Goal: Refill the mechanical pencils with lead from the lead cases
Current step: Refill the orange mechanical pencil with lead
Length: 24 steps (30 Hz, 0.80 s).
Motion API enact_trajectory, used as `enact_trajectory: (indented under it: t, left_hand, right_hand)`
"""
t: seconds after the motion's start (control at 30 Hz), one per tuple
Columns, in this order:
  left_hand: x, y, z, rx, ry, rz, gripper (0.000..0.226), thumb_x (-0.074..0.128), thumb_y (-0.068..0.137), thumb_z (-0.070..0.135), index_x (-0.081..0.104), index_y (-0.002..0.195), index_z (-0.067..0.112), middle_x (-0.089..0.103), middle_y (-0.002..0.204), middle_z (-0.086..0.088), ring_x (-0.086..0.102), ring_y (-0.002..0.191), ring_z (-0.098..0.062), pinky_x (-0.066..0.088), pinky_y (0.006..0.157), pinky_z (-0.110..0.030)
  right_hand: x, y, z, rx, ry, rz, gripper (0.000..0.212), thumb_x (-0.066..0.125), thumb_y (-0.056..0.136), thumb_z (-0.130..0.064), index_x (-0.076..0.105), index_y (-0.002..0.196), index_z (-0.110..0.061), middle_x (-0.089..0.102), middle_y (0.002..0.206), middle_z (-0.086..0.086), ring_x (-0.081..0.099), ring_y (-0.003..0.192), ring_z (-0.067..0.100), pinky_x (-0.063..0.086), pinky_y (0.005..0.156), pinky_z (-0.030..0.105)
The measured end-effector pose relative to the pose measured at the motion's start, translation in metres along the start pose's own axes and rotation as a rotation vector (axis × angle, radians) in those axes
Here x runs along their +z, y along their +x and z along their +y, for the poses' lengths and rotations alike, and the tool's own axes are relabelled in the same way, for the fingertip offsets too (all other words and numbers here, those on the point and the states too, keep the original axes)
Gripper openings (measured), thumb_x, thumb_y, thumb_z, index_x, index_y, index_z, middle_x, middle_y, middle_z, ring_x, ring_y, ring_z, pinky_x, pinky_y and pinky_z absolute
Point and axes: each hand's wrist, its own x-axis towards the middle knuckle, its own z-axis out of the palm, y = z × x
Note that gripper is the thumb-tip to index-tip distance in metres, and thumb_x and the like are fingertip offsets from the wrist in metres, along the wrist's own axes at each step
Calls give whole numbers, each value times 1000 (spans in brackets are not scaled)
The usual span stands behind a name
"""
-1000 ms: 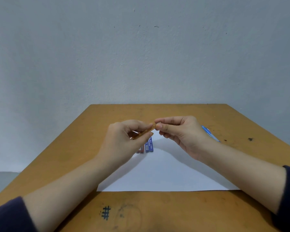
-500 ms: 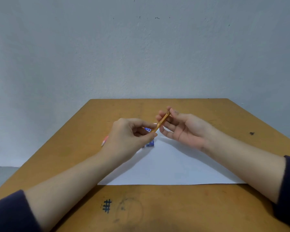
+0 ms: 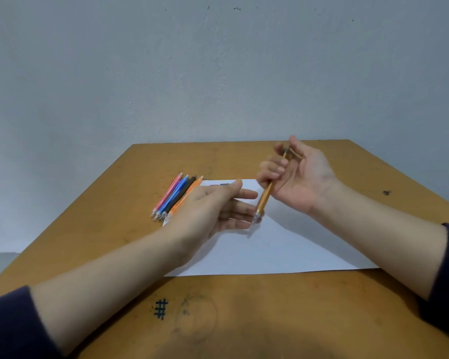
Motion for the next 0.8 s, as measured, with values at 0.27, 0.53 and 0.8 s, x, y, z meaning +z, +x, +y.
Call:
enact_trajectory:
  t: [0.27, 0.53, 0.8]
  left_hand:
    - [2, -5, 4, -399, -265, -366, 77, 28, 91, 59, 62, 112, -6, 66, 110, -29, 64, 107, -37, 52, 91, -38]
    - [-4, 1, 2, -461, -299, -510, 88, 30, 83, 66, 61, 114, -10, 62, 115, -32, 62, 111, -38, 51, 93, -39]
    - [-6, 4, -1, -460, -281, -550, 91, 26, 82, 70, 62, 115, -7, 63, 116, -29, 60, 114, -37, 49, 97, -39]
  right_hand:
    - [-3, -2, -10, -10, 31, -10, 49, 32, 92, -28, 32, 45, -15, 19, 39, -4, 17, 29, 10, 10, 32, 19]
    - [-4, 1, -8, -94, 80, 34, 33, 39, 71, -18, 27, 41, -15, 20, 37, -5, 17, 27, 10, 9, 30, 17]
    - [-1, 0, -4, -109, 72, 48, 30, 37, 68, -14, 27, 40, -15, 19, 37, -5, 16, 26, 10, 9, 28, 17]
